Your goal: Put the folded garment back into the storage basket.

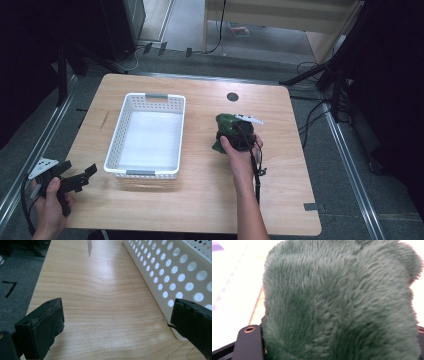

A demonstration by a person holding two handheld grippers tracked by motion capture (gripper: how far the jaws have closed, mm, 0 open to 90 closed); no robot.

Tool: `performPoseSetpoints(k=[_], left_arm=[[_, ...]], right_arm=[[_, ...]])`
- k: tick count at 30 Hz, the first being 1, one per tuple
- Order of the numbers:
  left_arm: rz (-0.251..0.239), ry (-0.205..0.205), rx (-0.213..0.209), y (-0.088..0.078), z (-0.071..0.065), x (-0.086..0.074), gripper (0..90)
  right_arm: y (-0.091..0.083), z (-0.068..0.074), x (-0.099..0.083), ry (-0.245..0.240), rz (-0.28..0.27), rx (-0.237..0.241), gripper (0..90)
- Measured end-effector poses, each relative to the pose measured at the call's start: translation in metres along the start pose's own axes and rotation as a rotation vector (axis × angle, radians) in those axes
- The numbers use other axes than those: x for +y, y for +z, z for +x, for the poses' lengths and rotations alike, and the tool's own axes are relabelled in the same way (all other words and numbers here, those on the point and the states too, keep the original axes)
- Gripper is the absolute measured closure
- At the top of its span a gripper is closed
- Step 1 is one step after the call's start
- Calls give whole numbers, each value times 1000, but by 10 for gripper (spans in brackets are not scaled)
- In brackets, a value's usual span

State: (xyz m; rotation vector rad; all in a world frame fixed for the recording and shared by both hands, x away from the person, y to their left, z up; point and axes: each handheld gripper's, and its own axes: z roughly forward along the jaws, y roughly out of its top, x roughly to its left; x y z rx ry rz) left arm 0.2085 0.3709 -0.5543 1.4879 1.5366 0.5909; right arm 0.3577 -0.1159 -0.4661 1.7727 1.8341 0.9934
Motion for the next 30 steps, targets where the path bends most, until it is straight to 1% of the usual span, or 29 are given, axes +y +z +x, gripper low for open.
performPoseSetpoints(k=[4, 6, 8, 9, 10, 12, 14, 15, 20, 30], left_arm=[[0, -1, 0, 0, 0, 0, 0], [1, 0, 0, 0, 0, 0, 0], [2, 0, 0, 0, 0, 0, 0], [2, 0, 0, 0, 0, 0, 0], [1, 0, 0, 0, 0, 0, 0], [1, 0, 0, 0, 0, 0, 0], [1, 0, 0, 0, 0, 0, 0], [2, 0, 0, 0, 0, 0, 0], [2, 0, 0, 0, 0, 0, 0], [2, 0, 0, 0, 0, 0, 0]], right_arm=[[-5, 8, 5, -13, -14, 11, 255], [-6, 12, 7, -7, -12, 10, 254], [-7, 15, 9, -14, -19, 15, 253], [-8, 17, 9, -10, -18, 17, 253], [-8, 17, 10, -17, -22, 18, 253], [-10, 21, 12, -14, -21, 24, 252], [-11, 25, 14, -19, -24, 25, 252], [-11, 27, 15, -14, -22, 21, 252], [-15, 37, 18, -29, -37, 31, 250], [-18, 55, 24, -43, -36, 38, 245]])
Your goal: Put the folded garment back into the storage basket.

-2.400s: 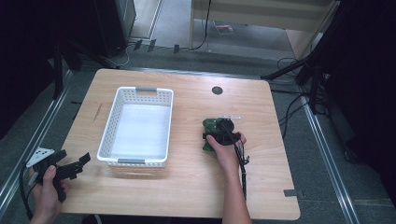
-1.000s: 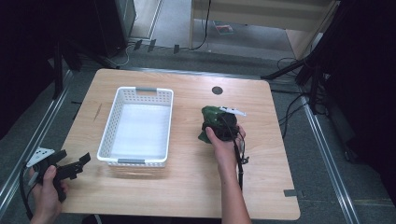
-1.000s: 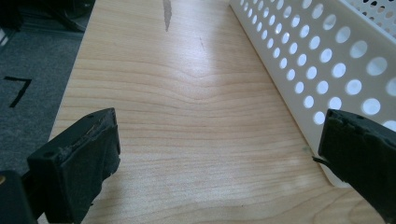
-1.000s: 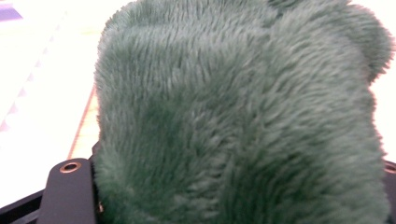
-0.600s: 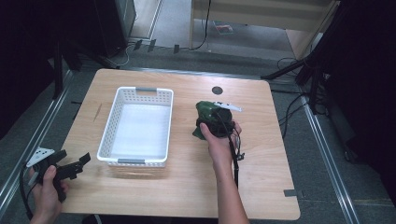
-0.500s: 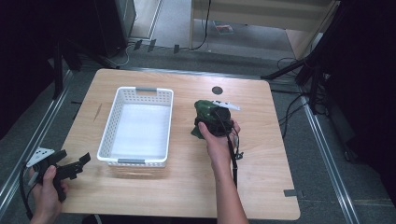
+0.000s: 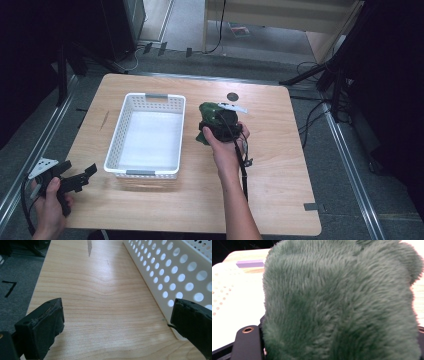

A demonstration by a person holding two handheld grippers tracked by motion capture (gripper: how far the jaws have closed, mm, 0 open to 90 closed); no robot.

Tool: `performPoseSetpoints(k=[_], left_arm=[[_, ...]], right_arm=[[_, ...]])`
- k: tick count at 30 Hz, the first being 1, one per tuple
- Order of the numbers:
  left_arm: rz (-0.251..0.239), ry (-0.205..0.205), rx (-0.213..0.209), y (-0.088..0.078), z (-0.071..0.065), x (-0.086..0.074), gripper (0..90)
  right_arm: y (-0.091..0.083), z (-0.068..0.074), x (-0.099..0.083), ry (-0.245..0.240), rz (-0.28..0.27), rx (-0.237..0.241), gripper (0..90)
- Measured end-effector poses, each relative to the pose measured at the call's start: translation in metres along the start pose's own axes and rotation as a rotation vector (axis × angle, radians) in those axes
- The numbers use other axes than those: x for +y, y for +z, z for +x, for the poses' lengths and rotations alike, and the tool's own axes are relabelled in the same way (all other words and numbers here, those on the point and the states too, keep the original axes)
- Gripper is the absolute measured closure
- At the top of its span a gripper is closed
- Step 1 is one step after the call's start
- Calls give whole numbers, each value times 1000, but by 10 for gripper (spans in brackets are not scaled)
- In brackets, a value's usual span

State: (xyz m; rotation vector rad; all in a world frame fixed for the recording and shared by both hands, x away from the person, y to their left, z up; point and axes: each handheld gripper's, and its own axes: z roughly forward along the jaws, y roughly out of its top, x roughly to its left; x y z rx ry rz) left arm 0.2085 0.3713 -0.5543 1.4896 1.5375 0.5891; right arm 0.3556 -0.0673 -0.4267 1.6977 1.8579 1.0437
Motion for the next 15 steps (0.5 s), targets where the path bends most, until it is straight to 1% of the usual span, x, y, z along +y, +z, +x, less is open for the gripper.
performPoseSetpoints(k=[8, 15], left_arm=[[1, 0, 0, 0, 0, 0, 0], [1, -2, -1, 0, 0, 0, 0]], right_arm=[[1, 14, 3, -12, -9, 15, 243], [3, 29, 6, -23, -3, 32, 241]])
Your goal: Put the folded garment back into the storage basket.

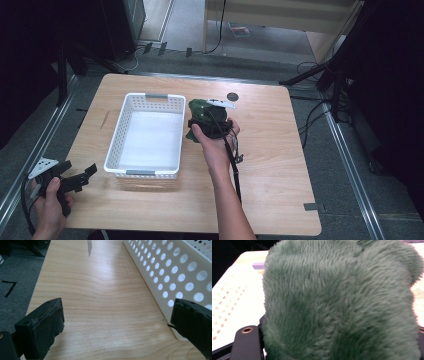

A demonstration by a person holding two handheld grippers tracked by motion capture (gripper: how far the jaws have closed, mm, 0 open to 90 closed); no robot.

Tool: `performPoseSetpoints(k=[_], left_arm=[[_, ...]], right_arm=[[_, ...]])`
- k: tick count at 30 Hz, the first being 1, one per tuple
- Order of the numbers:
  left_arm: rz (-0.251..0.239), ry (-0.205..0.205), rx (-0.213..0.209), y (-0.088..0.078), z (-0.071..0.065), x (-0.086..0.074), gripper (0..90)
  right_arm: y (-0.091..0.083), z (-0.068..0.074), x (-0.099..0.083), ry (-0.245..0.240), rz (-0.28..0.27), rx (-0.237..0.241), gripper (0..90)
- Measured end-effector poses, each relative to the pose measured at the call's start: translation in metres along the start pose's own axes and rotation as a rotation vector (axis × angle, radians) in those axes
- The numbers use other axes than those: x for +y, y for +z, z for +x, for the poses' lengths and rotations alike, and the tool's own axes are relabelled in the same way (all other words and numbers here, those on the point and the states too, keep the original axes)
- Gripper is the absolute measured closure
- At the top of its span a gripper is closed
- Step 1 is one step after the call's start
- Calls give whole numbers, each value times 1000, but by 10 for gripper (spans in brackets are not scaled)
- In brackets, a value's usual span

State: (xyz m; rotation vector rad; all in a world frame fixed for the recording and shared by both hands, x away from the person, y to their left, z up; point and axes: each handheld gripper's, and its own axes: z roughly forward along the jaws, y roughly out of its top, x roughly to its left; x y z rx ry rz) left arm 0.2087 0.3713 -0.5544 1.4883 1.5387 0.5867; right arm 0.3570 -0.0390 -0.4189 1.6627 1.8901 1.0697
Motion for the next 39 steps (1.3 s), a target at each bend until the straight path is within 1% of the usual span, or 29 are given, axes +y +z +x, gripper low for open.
performPoseSetpoints(k=[5, 8, 19, 23, 28, 39], left_arm=[[1, 1, -1, 0, 0, 0, 0], [1, 1, -1, 0, 0, 0, 0], [-1, -3, -2, 0, 0, 0, 0], [0, -3, -2, 0, 0, 0, 0], [1, -3, -1, 0, 0, 0, 0], [-1, -1, -5, 0, 0, 0, 0]], right_arm=[[1, 10, 2, 0, 2, 10, 239], [4, 17, 4, -8, 1, 23, 238], [13, 46, 7, -27, 10, 56, 236], [17, 57, 7, -21, 15, 67, 236], [22, 70, 6, -25, 20, 77, 236], [36, 93, 2, -20, 44, 91, 230]])
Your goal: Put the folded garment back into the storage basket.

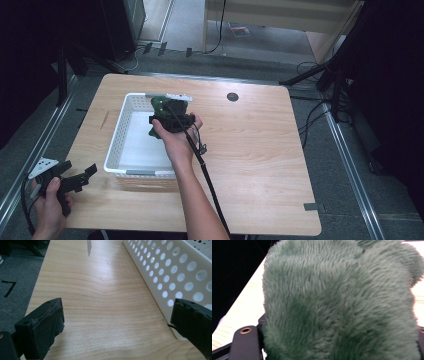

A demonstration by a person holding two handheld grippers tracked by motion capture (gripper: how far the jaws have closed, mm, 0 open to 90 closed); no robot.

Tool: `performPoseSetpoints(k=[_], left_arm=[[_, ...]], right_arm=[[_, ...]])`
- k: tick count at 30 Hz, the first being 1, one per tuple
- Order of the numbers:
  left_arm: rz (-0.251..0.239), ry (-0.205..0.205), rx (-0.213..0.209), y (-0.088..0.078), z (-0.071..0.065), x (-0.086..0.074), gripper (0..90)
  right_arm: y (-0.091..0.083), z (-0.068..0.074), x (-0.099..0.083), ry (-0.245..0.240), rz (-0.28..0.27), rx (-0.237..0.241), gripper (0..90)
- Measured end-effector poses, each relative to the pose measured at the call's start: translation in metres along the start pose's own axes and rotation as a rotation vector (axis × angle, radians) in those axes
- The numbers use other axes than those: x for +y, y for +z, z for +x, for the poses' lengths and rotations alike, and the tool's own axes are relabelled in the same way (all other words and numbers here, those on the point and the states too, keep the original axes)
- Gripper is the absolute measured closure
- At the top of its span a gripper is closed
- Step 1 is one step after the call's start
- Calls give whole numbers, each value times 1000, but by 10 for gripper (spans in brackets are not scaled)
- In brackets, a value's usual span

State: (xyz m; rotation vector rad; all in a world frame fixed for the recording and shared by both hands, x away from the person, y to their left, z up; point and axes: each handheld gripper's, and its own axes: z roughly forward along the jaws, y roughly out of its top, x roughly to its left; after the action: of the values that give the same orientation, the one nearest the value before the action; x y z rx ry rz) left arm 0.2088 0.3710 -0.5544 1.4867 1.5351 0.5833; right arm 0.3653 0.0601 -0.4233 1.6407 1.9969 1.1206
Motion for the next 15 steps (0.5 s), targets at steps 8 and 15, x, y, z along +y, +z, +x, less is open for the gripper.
performPoseSetpoints(k=[8, 15], left_arm=[[0, 0, 0, 0, 0, 0, 0], [0, 0, 0, 0, 0, 0, 0]], right_arm=[[11, 12, -3, 5, 15, 7, 229], [24, 20, -9, 24, 38, 26, 229]])
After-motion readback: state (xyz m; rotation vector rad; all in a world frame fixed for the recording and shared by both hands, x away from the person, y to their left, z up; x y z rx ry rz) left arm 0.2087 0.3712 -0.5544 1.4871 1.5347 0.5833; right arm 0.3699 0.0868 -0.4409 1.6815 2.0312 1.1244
